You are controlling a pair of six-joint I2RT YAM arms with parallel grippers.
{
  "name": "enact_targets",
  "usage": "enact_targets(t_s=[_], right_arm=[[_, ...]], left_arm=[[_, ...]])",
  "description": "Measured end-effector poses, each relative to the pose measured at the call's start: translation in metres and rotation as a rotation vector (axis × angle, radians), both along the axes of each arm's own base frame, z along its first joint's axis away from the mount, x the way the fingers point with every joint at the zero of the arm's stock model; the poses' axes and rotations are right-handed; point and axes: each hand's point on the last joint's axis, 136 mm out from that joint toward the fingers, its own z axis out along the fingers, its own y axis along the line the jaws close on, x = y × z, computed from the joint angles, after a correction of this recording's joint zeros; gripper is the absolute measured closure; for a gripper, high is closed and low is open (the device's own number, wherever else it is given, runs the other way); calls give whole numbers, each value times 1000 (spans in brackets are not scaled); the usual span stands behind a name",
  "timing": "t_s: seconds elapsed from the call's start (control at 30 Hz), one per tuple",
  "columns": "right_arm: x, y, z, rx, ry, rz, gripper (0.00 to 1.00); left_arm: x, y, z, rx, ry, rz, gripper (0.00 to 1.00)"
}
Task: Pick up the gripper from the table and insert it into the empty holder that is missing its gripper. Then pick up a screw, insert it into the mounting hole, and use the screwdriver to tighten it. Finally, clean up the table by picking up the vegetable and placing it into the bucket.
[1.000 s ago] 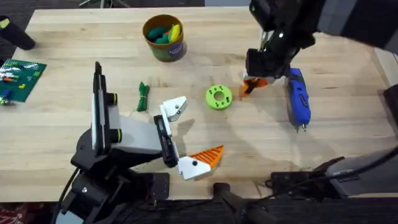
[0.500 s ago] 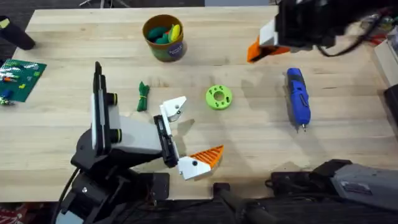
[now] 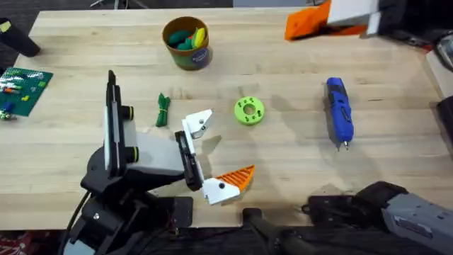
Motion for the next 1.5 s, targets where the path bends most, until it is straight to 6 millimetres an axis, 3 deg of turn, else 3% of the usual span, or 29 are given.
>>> enact_targets(t_s=[0.13, 0.37, 0.6, 0.83, 1.13, 1.33, 1.4, 1.5], right_arm=[[0, 5, 19, 73, -103, 16, 985], [1, 28, 21, 306, -232, 63, 985], [12, 31, -11, 532, -190, 99, 985], [32, 3, -36, 715, -131, 123, 985], [16, 16, -83, 821, 63, 261, 985], [17, 21, -119, 858, 179, 285, 985], [20, 22, -125, 875, 184, 303, 985], [24, 23, -113, 894, 109, 373, 985]], left_arm=[[0, 0, 0, 0, 0, 0, 15], [0, 0, 0, 0, 0, 0, 15], [0, 0, 0, 0, 0, 0, 15], [0, 0, 0, 0, 0, 0, 15], [0, 0, 0, 0, 0, 0, 15], [0, 0, 0, 0, 0, 0, 15], [0, 0, 0, 0, 0, 0, 15], [0, 0, 0, 0, 0, 0, 15]])
